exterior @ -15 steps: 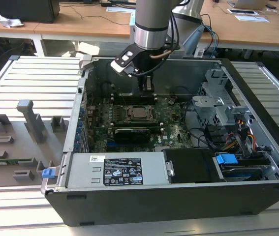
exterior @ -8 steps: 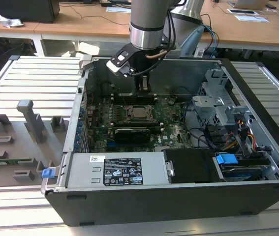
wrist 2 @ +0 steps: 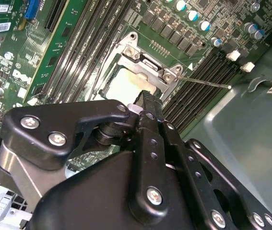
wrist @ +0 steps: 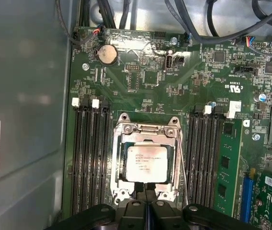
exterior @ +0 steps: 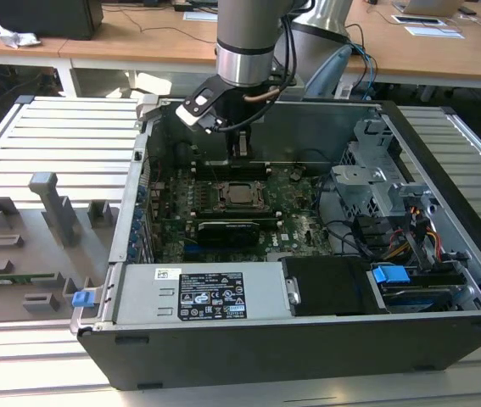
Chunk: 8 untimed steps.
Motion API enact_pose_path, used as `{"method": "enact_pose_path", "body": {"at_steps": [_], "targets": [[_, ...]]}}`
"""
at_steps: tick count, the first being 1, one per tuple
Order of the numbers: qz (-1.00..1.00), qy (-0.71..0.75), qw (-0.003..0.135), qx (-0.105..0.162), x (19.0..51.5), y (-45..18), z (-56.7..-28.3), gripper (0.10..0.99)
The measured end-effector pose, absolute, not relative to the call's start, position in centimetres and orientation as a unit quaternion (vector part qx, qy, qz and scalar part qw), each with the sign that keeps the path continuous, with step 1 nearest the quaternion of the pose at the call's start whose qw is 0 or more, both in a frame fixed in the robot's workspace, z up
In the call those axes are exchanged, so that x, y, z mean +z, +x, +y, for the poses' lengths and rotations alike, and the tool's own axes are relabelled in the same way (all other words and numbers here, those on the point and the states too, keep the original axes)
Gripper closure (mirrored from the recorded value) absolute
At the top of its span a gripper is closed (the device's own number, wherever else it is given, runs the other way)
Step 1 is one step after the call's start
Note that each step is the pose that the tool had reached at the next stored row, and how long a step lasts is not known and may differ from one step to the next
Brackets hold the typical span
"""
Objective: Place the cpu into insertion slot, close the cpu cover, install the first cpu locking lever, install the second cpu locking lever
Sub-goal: 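Close the cpu cover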
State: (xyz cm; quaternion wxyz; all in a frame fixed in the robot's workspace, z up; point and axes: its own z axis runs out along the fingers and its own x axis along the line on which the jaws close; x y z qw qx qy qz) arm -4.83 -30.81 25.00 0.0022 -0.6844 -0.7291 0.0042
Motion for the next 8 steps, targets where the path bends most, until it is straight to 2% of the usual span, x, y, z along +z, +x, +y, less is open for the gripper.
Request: {"method": "enact_pose_path", "body": {"at_steps": [8], "targets": [[-0.729, -0.684, 0.002, 0.004, 24.14, -4.87, -30.81, 0.98]]}}
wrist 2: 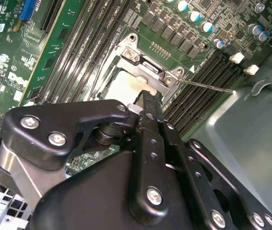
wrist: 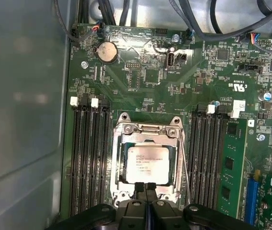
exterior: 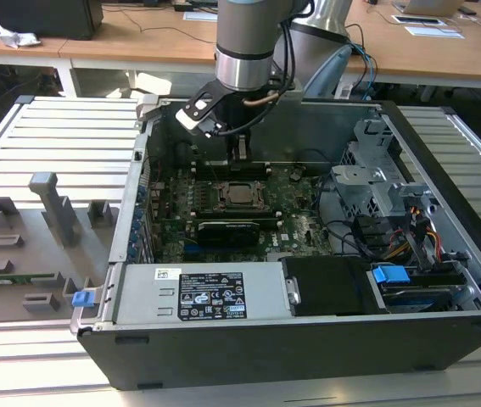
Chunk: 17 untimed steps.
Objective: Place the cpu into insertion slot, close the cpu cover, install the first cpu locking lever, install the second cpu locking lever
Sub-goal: 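Close the cpu cover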
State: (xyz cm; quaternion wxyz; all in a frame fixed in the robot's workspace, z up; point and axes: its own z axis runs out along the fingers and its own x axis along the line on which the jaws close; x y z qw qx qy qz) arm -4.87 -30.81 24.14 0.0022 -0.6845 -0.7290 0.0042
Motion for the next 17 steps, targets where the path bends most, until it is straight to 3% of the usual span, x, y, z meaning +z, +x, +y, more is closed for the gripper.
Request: {"method": "enact_pose_path", "body": {"at_steps": [17], "targets": [[-0.729, -0.684, 0.002, 0.004, 20.5, -6.7, -30.8, 0.98]]}}
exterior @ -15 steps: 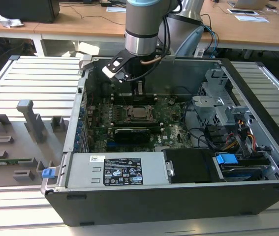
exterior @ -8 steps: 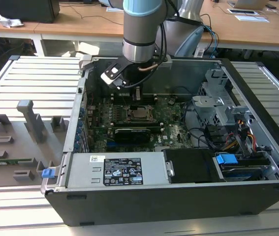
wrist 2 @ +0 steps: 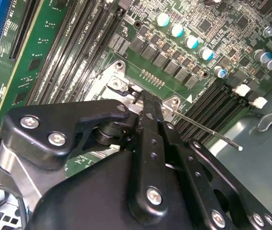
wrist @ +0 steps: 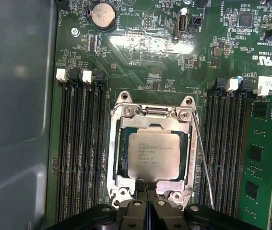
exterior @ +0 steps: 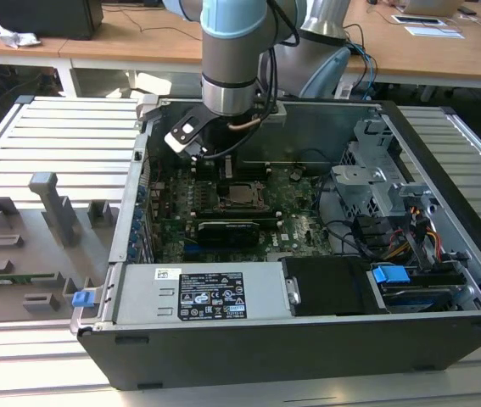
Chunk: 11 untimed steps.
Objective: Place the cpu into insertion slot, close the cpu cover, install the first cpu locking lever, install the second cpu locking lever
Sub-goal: 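Close the cpu cover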
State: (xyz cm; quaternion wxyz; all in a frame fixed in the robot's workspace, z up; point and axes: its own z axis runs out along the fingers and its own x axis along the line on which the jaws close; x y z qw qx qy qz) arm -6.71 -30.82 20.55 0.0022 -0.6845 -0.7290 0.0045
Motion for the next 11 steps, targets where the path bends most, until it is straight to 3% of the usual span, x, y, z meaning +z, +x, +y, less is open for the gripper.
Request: {"method": "enact_pose_path", "body": {"at_steps": [11], "targets": [[-0.729, -0.685, 0.004, 0.006, 22.1, -4.7, -31.0, 0.98]]}}
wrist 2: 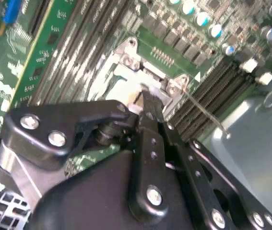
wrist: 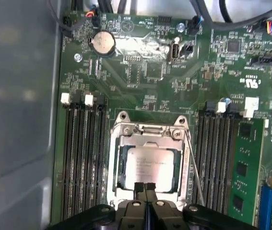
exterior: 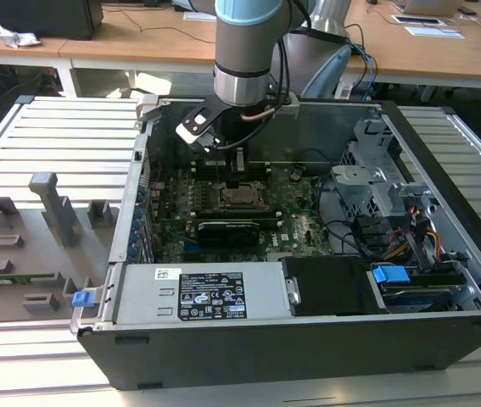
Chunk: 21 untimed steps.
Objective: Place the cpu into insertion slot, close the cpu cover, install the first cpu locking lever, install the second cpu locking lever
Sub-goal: 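Close the cpu cover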
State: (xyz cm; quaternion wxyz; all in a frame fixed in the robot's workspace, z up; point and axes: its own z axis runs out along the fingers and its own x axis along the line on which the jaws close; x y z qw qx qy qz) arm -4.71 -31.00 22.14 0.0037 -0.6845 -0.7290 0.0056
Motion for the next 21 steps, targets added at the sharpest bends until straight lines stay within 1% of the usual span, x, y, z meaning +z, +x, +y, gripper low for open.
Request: {"method": "enact_pose_path", "body": {"at_steps": [4, 6, 9, 11, 13, 21], "targets": [[-0.729, -0.684, 0.008, 0.009, 22.1, -3.9, -32.1, 0.98], [-0.729, -0.684, 0.013, 0.012, 22.0, -3.3, -33.0, 0.98], [-0.729, -0.684, 0.018, 0.015, 22.0, -2.1, -33.2, 0.98], [-0.729, -0.684, 0.018, 0.016, 22.1, -2.0, -33.2, 0.98], [-0.729, -0.684, 0.018, 0.016, 22.7, -1.9, -33.2, 0.98], [-0.729, -0.684, 0.018, 0.016, 27.1, -1.8, -33.2, 0.98]]}}
